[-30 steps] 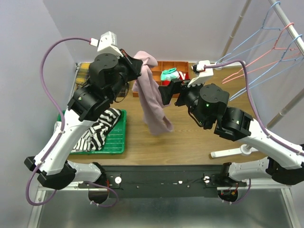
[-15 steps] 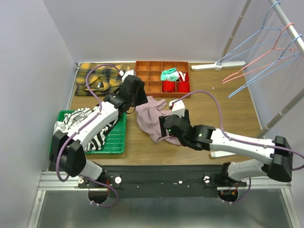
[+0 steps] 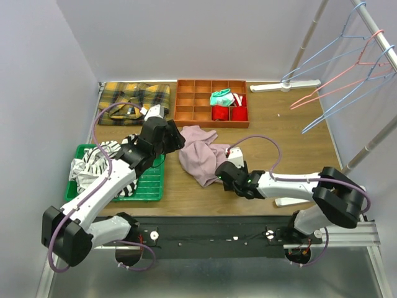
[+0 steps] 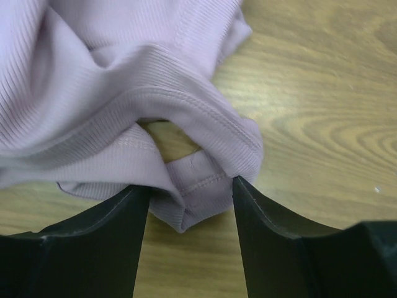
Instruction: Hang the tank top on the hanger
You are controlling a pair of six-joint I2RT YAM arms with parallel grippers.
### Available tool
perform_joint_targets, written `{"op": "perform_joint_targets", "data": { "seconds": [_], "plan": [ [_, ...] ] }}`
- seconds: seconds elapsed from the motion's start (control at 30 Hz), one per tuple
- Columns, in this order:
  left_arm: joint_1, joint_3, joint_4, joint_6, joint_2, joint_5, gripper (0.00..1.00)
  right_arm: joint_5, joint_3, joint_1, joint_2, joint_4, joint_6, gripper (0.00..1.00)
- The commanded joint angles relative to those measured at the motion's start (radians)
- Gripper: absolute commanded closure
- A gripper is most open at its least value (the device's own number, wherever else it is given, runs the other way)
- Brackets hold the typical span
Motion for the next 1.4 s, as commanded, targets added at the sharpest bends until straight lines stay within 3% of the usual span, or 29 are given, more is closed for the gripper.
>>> {"op": "perform_joint_targets", "data": {
  "seconds": [0.0,0.07,0.1,0.13,0.33,0.43,0.63,0.8,0.9,1.03,1.2,1.37],
  "plan": [
    [-0.005,-0.075,0.044,-0.034,-0.080,0.046,0.34,-0.135,0.036,-0.027,0.089,0.092,-0.050,0.52],
    [-0.005,-0.084,0.035,-0.032,-0.098,0.040,0.34,-0.172,0.065,-0.027,0.102,0.091,-0.062,0.72],
    [-0.005,-0.089,0.029,-0.032,-0.104,0.037,0.35,-0.200,0.088,-0.027,0.108,0.073,-0.062,0.90],
    [-0.005,-0.092,0.025,-0.029,-0.110,0.035,0.36,-0.214,0.152,-0.025,0.102,0.009,-0.059,0.99],
    [-0.005,-0.086,0.005,-0.015,-0.159,0.011,0.42,-0.358,0.410,0.007,-0.045,-0.156,-0.126,0.99],
    [-0.005,-0.023,-0.015,-0.003,-0.170,-0.011,0.43,-0.315,0.638,0.007,-0.035,-0.249,-0.174,0.99],
    [-0.005,0.112,-0.069,0.040,-0.189,-0.048,0.46,-0.094,1.129,-0.013,0.151,-0.377,-0.312,0.99],
    [-0.008,0.092,-0.107,0.055,-0.210,-0.045,0.48,-0.137,1.373,-0.189,0.316,-0.449,-0.320,0.99],
    [-0.010,0.037,-0.106,0.049,-0.221,-0.055,0.48,-0.181,1.361,-0.229,0.341,-0.425,-0.315,0.99],
    [-0.011,-0.069,-0.069,0.026,-0.204,-0.100,0.49,-0.179,1.216,-0.236,0.321,-0.372,-0.288,0.99],
    [-0.011,-0.146,0.009,-0.021,-0.114,-0.121,0.50,-0.053,0.893,-0.262,0.226,-0.331,-0.249,0.99],
    [-0.007,-0.099,0.084,-0.023,0.056,-0.180,0.50,-0.037,0.682,-0.291,0.172,-0.265,-0.185,0.99]
  ]
}}
